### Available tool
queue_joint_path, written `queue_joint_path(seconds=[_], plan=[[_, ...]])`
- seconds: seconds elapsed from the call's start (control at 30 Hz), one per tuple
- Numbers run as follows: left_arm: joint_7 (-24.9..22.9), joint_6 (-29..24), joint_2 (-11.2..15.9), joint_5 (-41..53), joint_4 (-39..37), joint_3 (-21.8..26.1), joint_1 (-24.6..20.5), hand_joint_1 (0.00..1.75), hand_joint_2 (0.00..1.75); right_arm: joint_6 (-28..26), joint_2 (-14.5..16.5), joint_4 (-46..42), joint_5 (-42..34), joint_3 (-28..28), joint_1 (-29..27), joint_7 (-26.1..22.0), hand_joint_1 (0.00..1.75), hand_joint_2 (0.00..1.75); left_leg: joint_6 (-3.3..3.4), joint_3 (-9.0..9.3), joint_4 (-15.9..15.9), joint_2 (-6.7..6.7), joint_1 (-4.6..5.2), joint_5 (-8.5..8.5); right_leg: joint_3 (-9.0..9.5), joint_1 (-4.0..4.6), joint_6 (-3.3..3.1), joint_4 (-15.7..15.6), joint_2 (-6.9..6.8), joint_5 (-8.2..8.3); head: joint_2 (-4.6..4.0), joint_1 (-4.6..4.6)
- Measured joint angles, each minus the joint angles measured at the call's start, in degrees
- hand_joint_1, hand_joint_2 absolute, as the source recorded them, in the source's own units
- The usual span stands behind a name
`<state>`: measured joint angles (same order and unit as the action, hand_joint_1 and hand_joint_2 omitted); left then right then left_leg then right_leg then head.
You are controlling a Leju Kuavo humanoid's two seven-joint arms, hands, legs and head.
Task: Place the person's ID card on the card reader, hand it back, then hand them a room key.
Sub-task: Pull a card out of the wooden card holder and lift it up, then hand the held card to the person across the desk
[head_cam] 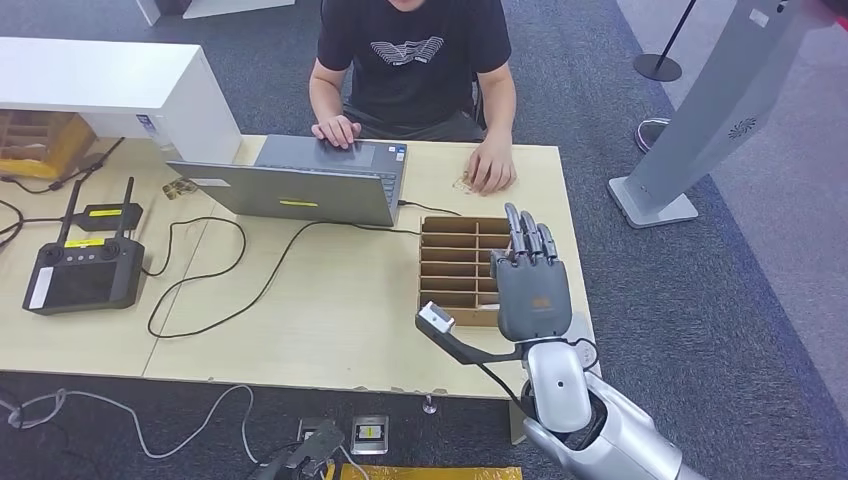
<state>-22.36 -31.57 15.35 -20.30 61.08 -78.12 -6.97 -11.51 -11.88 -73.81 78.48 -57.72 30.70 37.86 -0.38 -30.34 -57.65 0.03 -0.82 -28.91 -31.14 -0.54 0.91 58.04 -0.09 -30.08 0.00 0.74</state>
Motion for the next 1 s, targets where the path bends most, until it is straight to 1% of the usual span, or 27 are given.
queue_joint_path(seconds=[0.43, 0.7, 0.83, 1.0], plan=[[0.00, -0.74, 0.45, 0.92, 0.58, -0.21, -0.02, 0.00, 0.00, -0.60, -0.44, -5.54, 1.67, 2.64, 0.19, 0.00, 1.75, 1.75, 0.00, 0.01, 0.00, 0.01, 0.01, 0.00, -0.01, -0.01, 0.00, -0.01, 0.04, 0.00, 0.00, 0.01], [0.00, -1.40, 0.44, 0.16, 0.62, -0.09, -0.05, 0.00, 0.00, 0.31, -0.39, -6.12, -0.70, 2.05, 1.44, 0.00, 1.75, 1.75, 0.00, -0.02, 0.01, 0.01, 0.01, 0.00, -0.01, -0.01, 0.00, -0.01, 0.04, 0.00, 0.00, 0.01], [0.49, -2.34, 0.44, -2.38, 0.62, 0.28, -0.03, 0.00, 0.00, 0.56, 0.10, -5.10, -2.66, 1.20, 2.20, 0.00, 1.75, 1.75, 0.00, -0.04, 0.01, 0.00, 0.01, 0.00, -0.01, -0.01, 0.00, -0.01, 0.00, 0.00, 0.00, 0.01], [4.21, -3.80, 0.22, -9.83, 0.61, 2.33, 0.07, 0.00, 0.00, 0.12, 1.33, -1.87, -4.87, -0.04, 3.52, 0.00, 1.75, 1.75, 0.00, -0.04, 0.01, -0.01, 0.01, 0.00, -0.01, -0.01, 0.00, -0.01, -0.02, 0.00, 0.00, 0.01]])
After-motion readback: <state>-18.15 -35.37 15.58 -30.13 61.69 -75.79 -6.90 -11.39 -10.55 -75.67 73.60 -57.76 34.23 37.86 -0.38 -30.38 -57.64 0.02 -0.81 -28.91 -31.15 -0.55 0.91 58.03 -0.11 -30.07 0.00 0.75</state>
